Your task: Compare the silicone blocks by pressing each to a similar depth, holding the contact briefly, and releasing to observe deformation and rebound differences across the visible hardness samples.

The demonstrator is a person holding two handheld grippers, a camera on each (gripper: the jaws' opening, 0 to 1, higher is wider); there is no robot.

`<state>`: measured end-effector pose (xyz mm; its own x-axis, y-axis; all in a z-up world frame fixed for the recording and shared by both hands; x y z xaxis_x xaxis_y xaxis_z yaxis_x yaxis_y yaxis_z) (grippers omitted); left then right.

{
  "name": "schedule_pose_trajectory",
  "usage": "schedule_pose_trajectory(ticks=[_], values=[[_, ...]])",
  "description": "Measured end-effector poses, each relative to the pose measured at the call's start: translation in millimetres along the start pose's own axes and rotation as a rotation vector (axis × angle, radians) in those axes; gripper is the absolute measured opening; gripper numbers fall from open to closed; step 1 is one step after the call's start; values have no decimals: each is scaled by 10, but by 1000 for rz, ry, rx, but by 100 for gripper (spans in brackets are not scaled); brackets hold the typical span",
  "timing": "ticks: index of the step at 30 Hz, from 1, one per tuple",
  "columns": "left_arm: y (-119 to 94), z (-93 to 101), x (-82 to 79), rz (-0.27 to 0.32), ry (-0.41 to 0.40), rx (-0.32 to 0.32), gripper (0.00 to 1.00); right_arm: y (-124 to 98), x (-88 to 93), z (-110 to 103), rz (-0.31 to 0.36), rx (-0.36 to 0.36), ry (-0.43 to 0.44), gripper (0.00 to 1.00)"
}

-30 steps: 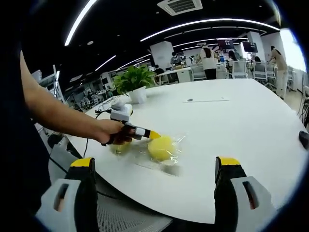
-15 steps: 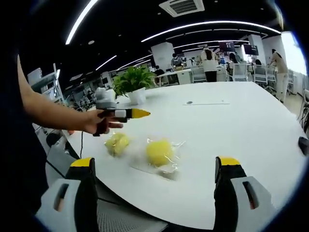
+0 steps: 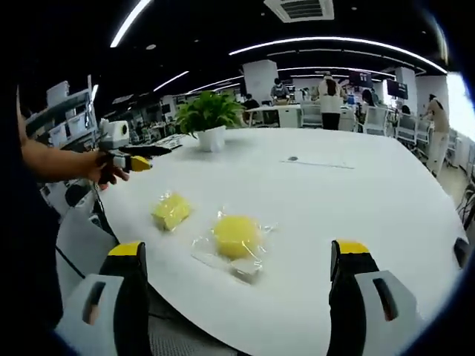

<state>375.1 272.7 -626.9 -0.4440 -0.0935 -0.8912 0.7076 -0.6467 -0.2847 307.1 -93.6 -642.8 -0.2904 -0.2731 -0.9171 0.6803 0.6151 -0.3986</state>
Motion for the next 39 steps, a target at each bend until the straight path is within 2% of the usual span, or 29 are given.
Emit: schedule_pose_trajectory(ticks=[4, 6, 11, 14, 16, 18, 23, 25, 29, 32, 39], values=[[-323, -84, 65, 29, -31, -33, 100, -1, 20, 8, -24, 10, -32, 96], [-491, -129, 115, 31, -54, -58, 100, -35, 53, -3, -45, 17, -88, 96], [-747, -162, 205, 35, -31, -101, 100, -91, 108, -2, -42, 23, -74, 96], [-885, -77, 276, 47, 19, -122, 100, -103, 139, -52, -14, 8, -60, 96], [-1002, -105, 386, 62, 12, -127, 100, -111, 169, -72, 0, 2, -53, 96], [-1068, -154, 506, 71, -42, -151, 100, -102, 240, -81, -28, -3, -37, 96], [-1123, -141, 769, 39, -57, -182, 100, -125, 336, -141, -42, 1, -53, 96], [-1151, -97, 808, 42, -80, -178, 100, -129, 322, -140, -38, 5, -53, 96], [-1153, -37, 754, 62, -83, -164, 100, -96, 292, -171, -51, -7, -68, 97], [-1115, -23, 699, 60, -76, -166, 100, -75, 272, -138, -40, -4, -46, 96], [-1092, -28, 592, 93, -84, -166, 100, -60, 285, -164, -43, 5, -43, 96]])
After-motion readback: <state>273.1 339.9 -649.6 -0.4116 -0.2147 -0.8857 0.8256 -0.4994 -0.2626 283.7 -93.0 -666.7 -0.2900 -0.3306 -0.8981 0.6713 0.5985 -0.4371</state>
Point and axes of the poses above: the point that each gripper's makers call its tool centre point, and the gripper's own axes: y roughly forward along the fingers, z roughly to its right, x roughly out of its underside, the point moved 6 cm from there along -y, roughly backward along the fingers, and after that the axes turned 13 degrees about -y, right-handed, at the moved point
